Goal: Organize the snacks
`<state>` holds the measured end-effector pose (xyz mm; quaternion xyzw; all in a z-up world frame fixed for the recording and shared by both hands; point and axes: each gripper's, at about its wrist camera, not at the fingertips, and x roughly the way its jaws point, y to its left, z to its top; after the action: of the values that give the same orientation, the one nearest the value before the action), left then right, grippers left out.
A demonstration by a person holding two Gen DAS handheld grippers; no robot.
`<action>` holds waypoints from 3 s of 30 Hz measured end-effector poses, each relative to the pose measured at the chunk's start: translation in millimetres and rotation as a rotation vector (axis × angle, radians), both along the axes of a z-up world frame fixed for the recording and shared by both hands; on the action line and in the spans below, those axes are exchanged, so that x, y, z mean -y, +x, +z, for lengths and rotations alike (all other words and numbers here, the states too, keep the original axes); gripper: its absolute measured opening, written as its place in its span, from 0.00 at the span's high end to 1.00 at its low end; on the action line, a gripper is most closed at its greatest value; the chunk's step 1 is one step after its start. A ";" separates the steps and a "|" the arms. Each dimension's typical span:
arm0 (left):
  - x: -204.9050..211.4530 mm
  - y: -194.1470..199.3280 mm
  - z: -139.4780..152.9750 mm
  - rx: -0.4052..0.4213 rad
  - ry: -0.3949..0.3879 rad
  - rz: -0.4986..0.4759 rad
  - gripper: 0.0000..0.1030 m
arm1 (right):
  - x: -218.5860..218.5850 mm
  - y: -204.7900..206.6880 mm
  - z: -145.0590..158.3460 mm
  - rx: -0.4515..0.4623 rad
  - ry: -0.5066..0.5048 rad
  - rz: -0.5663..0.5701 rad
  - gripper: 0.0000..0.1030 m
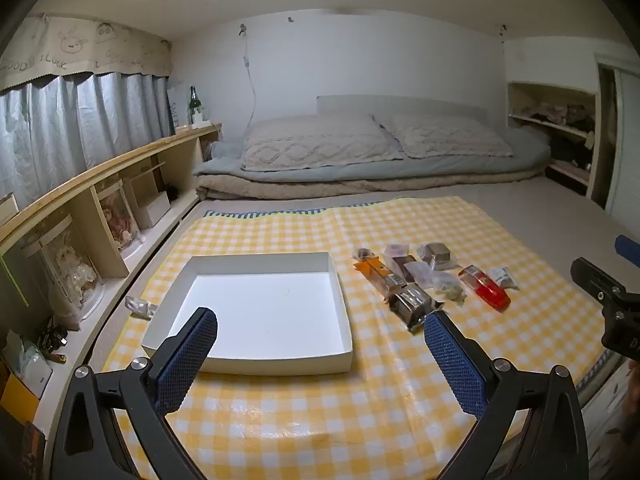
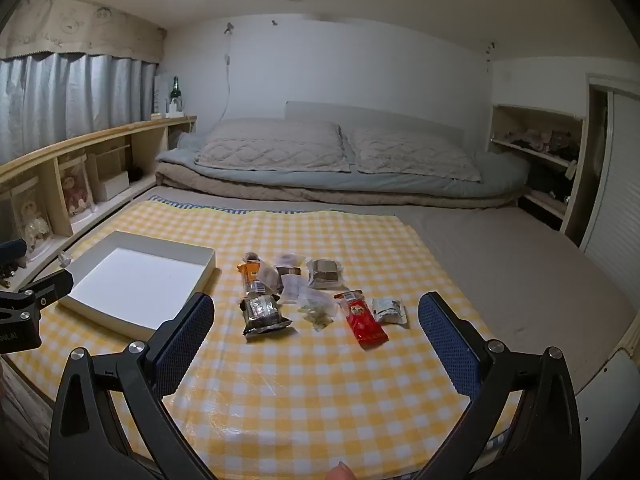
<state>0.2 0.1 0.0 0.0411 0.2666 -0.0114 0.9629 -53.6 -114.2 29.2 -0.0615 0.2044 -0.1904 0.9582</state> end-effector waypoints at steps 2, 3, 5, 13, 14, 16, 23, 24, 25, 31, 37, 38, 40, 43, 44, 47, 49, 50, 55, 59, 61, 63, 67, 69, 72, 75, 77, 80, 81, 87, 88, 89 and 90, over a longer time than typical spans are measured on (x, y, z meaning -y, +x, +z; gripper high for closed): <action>-0.6 0.5 0.0 0.000 0.000 0.000 0.00 | 0.4 0.0 0.1 0.001 0.011 0.003 0.00; -1.3 1.0 0.0 0.000 -0.001 0.000 0.00 | 0.4 -0.1 0.1 0.002 0.011 0.002 0.00; -3.3 2.3 0.1 -0.001 -0.003 0.003 0.00 | 0.4 -0.1 0.1 0.002 0.010 0.002 0.00; 4.9 1.0 -3.7 0.008 0.009 -0.002 0.00 | 0.2 0.0 0.0 0.001 0.008 0.002 0.00; 5.7 1.0 -4.2 0.009 0.009 -0.002 0.00 | 0.3 0.1 0.0 0.001 0.008 0.002 0.00; 1.9 0.5 -1.2 0.007 0.010 -0.006 0.00 | 0.3 0.0 0.0 0.001 0.007 0.002 0.00; 3.6 0.1 0.7 0.007 0.008 -0.005 0.00 | 0.4 0.2 -0.3 0.000 0.007 0.002 0.00; 3.5 0.2 0.7 0.007 0.008 -0.006 0.00 | 0.6 0.3 -0.2 0.000 0.008 0.002 0.00; 3.4 0.2 0.7 0.007 0.008 -0.006 0.00 | 0.6 0.3 -0.2 0.000 0.007 0.001 0.00; 3.4 0.2 1.0 0.008 0.006 -0.005 0.00 | 0.9 0.4 -0.4 0.000 0.008 0.002 0.00; 3.5 0.1 0.9 0.009 0.006 -0.004 0.00 | 0.9 0.5 -0.4 0.000 0.009 0.001 0.00; 3.6 0.3 1.0 0.008 0.006 -0.004 0.00 | 1.0 0.4 -0.3 0.000 0.009 0.001 0.00; 3.5 -0.1 0.8 0.009 0.006 -0.004 0.00 | 0.9 0.6 -0.4 -0.001 0.009 0.001 0.00; 3.4 -0.1 0.7 0.009 0.005 -0.005 0.00 | 0.8 0.6 -0.4 -0.002 0.008 0.001 0.00; 3.6 0.0 0.8 0.009 0.005 -0.005 0.00 | 0.8 0.6 -0.4 -0.002 0.008 0.001 0.00; 3.3 -0.2 0.7 0.010 0.005 -0.005 0.00 | 0.9 0.5 -0.3 -0.002 0.008 0.001 0.00; 3.4 -0.2 0.7 0.010 0.005 -0.005 0.00 | 0.8 0.6 -0.3 -0.002 0.009 0.001 0.00; 3.6 -0.1 0.7 0.010 0.005 -0.005 0.00 | 0.8 0.5 -0.3 -0.002 0.009 0.001 0.00; 3.4 -0.3 0.6 0.010 0.004 -0.005 0.00 | 0.7 0.5 -0.4 -0.003 0.009 0.002 0.00; 3.8 -0.3 0.6 0.011 0.005 -0.005 0.00 | 0.6 0.4 -0.5 -0.002 0.009 0.002 0.00; 3.4 -0.3 0.6 0.011 0.004 -0.004 0.00 | 0.5 0.5 -0.5 -0.003 0.009 0.001 0.00; 3.3 -0.4 0.6 0.011 0.003 -0.004 0.00 | 0.4 0.6 -0.5 -0.004 0.009 0.001 0.00; 3.4 -0.4 0.5 0.011 0.004 -0.005 0.00 | 0.3 0.8 -0.5 -0.004 0.008 0.001 0.00; 3.5 -0.4 0.5 0.011 0.004 -0.005 0.00 | 0.3 0.8 -0.4 -0.005 0.008 0.002 0.00; 3.5 -0.4 0.5 0.011 0.004 -0.005 0.00 | 0.5 0.6 -0.3 -0.004 0.008 0.001 0.00; 3.5 -0.4 0.5 0.011 0.004 -0.004 0.00 | 0.3 0.9 -0.5 -0.005 0.008 0.001 0.00; 3.5 -0.4 0.5 0.011 0.004 -0.004 0.00 | 0.3 0.7 -0.5 -0.006 0.008 0.001 0.00; 5.8 -0.2 1.7 0.011 0.003 -0.004 0.00 | 0.5 0.7 -0.5 -0.005 0.007 0.001 0.00; 5.3 -0.2 1.6 0.011 0.003 -0.005 0.00 | 0.5 1.0 -0.6 -0.006 0.008 0.001 0.00; 5.3 -0.2 1.5 0.011 0.003 -0.004 0.00 | 0.6 0.2 -0.1 -0.006 0.009 0.002 0.00; 5.2 -0.3 1.5 0.011 0.003 -0.004 0.00 | 0.5 0.6 -0.2 -0.006 0.009 0.002 0.00; 5.3 -0.3 1.5 0.011 0.003 -0.004 0.00 | 0.6 0.4 -0.1 -0.006 0.009 0.002 0.00; 5.3 -0.3 1.5 0.011 0.003 -0.004 0.00 | 0.5 0.6 0.0 -0.006 0.009 0.002 0.00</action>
<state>-0.1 -5.2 1.4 0.0433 0.2610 -0.0125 0.9643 -53.0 -114.7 29.1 -0.0579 0.2083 -0.1885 0.9580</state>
